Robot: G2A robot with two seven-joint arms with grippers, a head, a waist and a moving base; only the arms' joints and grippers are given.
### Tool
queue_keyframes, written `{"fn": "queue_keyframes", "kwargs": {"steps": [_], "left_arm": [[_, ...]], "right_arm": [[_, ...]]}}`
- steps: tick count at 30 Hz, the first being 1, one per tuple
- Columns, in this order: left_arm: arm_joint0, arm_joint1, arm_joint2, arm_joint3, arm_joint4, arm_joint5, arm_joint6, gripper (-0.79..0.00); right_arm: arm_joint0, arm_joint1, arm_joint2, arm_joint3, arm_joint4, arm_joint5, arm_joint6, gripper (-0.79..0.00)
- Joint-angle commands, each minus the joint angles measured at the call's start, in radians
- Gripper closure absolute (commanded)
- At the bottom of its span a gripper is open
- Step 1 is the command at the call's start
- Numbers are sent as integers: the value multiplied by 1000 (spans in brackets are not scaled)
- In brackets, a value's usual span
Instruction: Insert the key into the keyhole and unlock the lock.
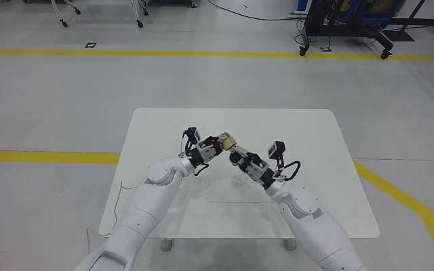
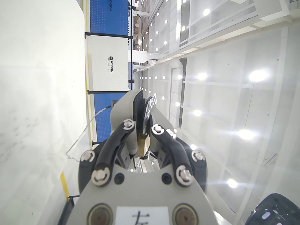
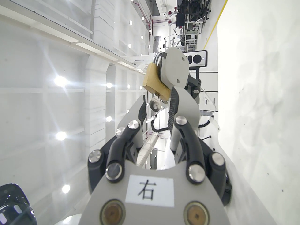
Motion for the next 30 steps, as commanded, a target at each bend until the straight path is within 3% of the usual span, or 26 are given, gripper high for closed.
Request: {"fn": "queue_keyframes", "kwargs": {"steps": [1, 10, 14, 18, 21, 25, 30], "left_arm": [[0, 0, 0, 0, 3, -2, -2, 0], [-2, -1, 1, 2, 15, -6, -9, 0], [-2, -1, 0, 3, 21, -6, -8, 0], [0, -1, -1, 1, 24, -7, -5, 0], [0, -1, -2, 1, 24, -5, -4, 0], [0, -1, -1, 0, 31, -4, -4, 0], [0, -1, 0, -2, 41, -7, -6, 0]], "right_arm": [[5, -2, 1, 12, 18, 2, 8, -188], [15, -9, 3, 36, 62, 1, 40, -80], [13, -11, 6, 37, 67, -2, 44, -117], [2, -11, 17, 27, 71, -17, 51, -225], [-8, -10, 25, 13, 63, -23, 61, -228], [-16, -10, 23, -1, 50, -18, 72, -182], [-11, -13, 14, 8, 49, -8, 74, -52]]}}
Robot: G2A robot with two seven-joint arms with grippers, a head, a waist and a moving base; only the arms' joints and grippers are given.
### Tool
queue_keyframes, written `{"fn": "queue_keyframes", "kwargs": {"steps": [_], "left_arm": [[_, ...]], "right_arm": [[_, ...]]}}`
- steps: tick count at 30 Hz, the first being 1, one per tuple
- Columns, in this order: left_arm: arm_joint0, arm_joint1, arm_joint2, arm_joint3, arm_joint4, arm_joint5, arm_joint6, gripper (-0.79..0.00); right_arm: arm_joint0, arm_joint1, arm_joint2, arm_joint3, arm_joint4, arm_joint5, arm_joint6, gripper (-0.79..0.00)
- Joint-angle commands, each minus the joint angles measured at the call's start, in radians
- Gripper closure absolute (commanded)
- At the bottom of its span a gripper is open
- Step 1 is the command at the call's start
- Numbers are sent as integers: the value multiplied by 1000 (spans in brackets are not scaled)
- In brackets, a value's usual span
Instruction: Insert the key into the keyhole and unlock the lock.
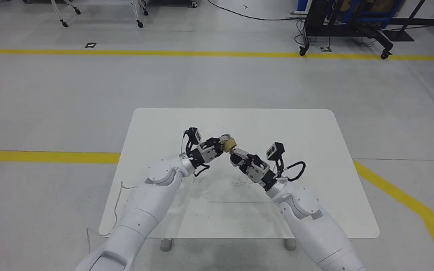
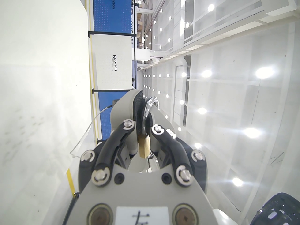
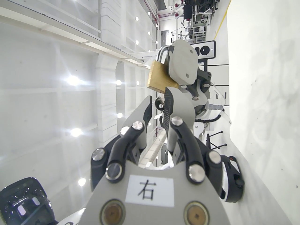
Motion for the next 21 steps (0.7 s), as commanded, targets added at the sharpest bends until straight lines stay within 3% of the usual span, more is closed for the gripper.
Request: {"fn": "queue_keyframes", "kwargs": {"steps": [1, 3, 13, 21], "left_arm": [[0, 0, 0, 0, 5, -3, -2, 0], [0, 1, -1, -1, 7, -2, -1, 0], [2, 1, -2, -5, 16, -2, 1, 0], [3, 0, -1, -9, 22, -9, -2, 0]], "right_arm": [[3, -1, -3, 6, 1, 4, 1, -37], [7, -3, -5, 12, 0, 8, 0, -9], [10, -7, -4, 24, 6, 26, 1, -15], [18, -15, -5, 48, 107, 74, 23, 0]]}}
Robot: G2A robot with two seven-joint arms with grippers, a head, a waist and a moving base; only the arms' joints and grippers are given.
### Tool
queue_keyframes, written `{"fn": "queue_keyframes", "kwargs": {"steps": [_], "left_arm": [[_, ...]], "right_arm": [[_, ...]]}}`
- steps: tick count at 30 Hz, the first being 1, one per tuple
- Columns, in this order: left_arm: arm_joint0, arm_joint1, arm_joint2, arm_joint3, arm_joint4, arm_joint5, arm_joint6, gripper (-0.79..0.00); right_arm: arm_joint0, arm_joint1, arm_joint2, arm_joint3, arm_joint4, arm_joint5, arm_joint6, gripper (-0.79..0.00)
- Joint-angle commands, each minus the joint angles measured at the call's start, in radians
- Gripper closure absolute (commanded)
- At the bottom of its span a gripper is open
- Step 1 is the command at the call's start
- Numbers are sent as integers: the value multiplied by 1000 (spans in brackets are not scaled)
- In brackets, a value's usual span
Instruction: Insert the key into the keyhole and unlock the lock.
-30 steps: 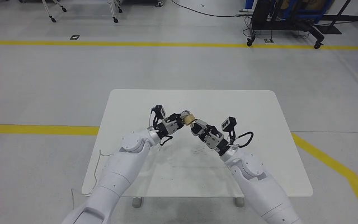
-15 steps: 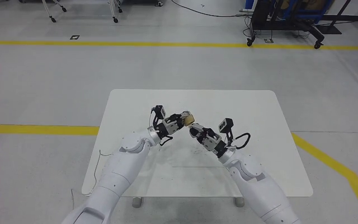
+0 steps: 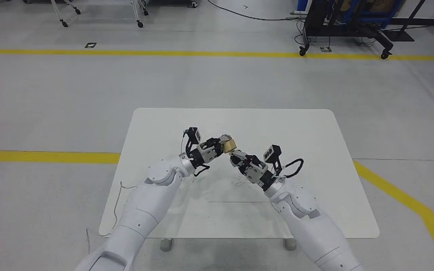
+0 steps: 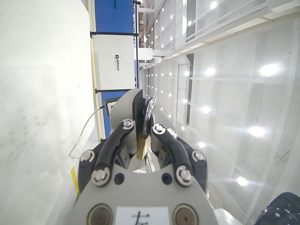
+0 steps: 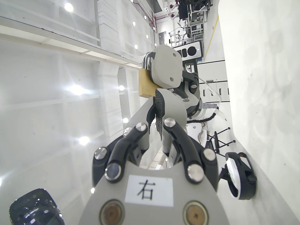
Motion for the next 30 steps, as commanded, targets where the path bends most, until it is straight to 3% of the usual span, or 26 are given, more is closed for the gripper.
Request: {"fn": "queue_keyframes", "kwargs": {"steps": [1, 13, 19, 20, 21, 24, 30], "left_arm": [[0, 0, 0, -1, 2, -2, -2, 0], [3, 1, 3, -13, 29, -36, -11, 0], [7, 2, 0, -20, 35, -50, -7, 0], [8, 3, -1, -20, 37, -50, -6, 0], [9, 3, -1, -22, 37, -51, -3, 0], [10, 3, -2, -24, 37, -48, -1, 0], [7, 2, 5, -20, 45, -32, 4, 0]], "right_arm": [[4, -1, 2, 7, 27, 13, 15, 0], [20, -18, 21, 84, 376, 161, 167, 0], [37, -23, 21, 118, 402, 173, 195, 0], [38, -23, 22, 118, 387, 162, 196, -58], [39, -22, 24, 115, 360, 144, 196, -252], [29, -19, 33, 97, 309, 106, 204, -551], [-8, -1, 99, 50, 159, 1, 200, -785]]}}
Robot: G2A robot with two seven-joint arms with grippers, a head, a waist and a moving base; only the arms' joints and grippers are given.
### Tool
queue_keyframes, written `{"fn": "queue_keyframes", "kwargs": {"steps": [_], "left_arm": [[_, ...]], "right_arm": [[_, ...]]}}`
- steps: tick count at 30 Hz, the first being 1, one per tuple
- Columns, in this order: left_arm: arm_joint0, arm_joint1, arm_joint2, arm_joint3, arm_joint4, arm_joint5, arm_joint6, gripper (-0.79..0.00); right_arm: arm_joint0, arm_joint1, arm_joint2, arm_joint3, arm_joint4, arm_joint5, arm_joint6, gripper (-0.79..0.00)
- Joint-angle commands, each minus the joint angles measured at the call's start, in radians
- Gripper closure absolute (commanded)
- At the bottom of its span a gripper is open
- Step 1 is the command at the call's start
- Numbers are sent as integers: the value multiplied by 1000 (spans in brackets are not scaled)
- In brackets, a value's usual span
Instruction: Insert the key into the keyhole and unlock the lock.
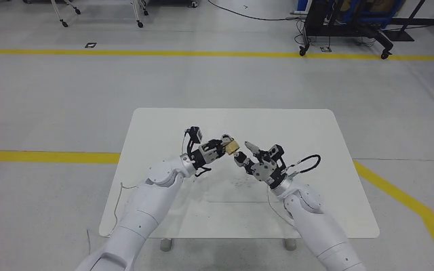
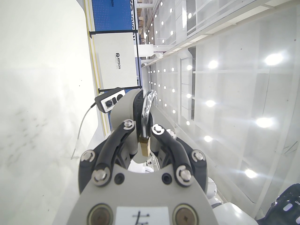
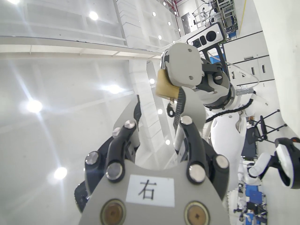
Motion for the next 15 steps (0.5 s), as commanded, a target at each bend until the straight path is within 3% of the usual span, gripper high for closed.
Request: {"fn": "queue_keyframes", "kwargs": {"steps": [1, 8, 12, 15], "left_arm": [[-3, 0, 3, 2, 16, 5, 7, 0], [-23, 2, 76, -24, 278, 64, 97, 0], [-49, -2, 170, -35, 494, 169, 93, 0], [-72, -14, 242, -31, 588, 283, 53, 0]], "right_arm": [[-16, 10, 32, -19, -95, -38, -25, -785], [-157, 51, 246, -210, -416, -159, -214, -785], [-232, 62, 337, -349, -515, -141, -291, -785], [-232, 62, 337, -349, -515, -141, -291, -785]]}}
